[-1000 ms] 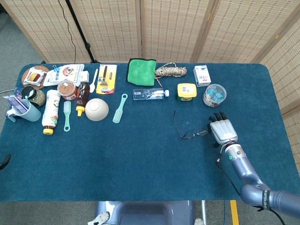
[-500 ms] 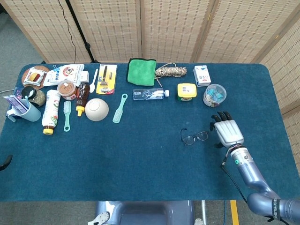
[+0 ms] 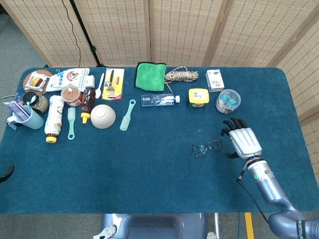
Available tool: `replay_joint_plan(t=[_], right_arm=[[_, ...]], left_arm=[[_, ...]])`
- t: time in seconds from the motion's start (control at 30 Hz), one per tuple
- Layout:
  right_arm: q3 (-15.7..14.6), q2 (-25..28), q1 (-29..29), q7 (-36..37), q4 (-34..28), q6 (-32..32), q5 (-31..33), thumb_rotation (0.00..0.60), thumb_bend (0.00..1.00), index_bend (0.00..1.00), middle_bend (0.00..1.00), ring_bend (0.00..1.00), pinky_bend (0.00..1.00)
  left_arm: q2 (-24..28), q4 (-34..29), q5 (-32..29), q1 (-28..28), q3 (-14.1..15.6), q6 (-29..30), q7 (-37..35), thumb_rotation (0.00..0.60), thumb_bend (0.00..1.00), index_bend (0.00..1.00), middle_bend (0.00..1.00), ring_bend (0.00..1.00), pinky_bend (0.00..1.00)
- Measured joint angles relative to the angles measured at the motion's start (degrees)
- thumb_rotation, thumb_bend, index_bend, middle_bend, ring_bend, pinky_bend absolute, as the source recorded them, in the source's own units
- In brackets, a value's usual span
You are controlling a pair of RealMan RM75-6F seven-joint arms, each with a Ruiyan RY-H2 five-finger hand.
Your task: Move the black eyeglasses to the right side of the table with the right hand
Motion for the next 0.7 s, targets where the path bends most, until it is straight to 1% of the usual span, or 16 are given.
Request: replay_joint_plan(t=[0.2,0.33,0.5,0.6,0.7], right_arm=[[0.4,2.3,-0.6,3.2,-4.1,0.0,-4.1,0.600,0.02,0.33,0.14,0.06,0.10],[0.6,3.7,-0.4,6.4,-6.7,-1.7,-6.8,0.600,0.02,0.32,0.13,0.06,0.12],[0.9,4.3,0.3,9.9,-8.3,-4.2,-8.4,0.600,0.02,0.31,0.13,0.06,0.12],[1.4,4.6,1.3,14.3,-8.8,-6.9,-9.2,0.600,0.02,0.31,0.12,0.06,0.12],[2.3,4.6,2.7,20.7,-8.4,-10.3,-10.1,0.600,0.02,0.31,0.12,0.06,0.15]], left_arm=[[-0.2,0.1,0.1,0.0,0.2,-0.2,0.0,0.571,0.24,0.06,0.00,0.00,0.00],[-0.1,0.2,0.0,0.0,0.3,-0.4,-0.1,0.569,0.24,0.06,0.00,0.00,0.00],[0.1,0.3,0.0,0.1,0.2,-0.2,-0.4,0.571,0.24,0.06,0.00,0.00,0.00],[0.2,0.4,0.0,0.3,0.2,0.0,-0.7,0.570,0.24,0.06,0.00,0.00,0.00],[0.2,0.6,0.0,0.4,0.3,0.0,-1.0,0.570,0.24,0.06,0.00,0.00,0.00]])
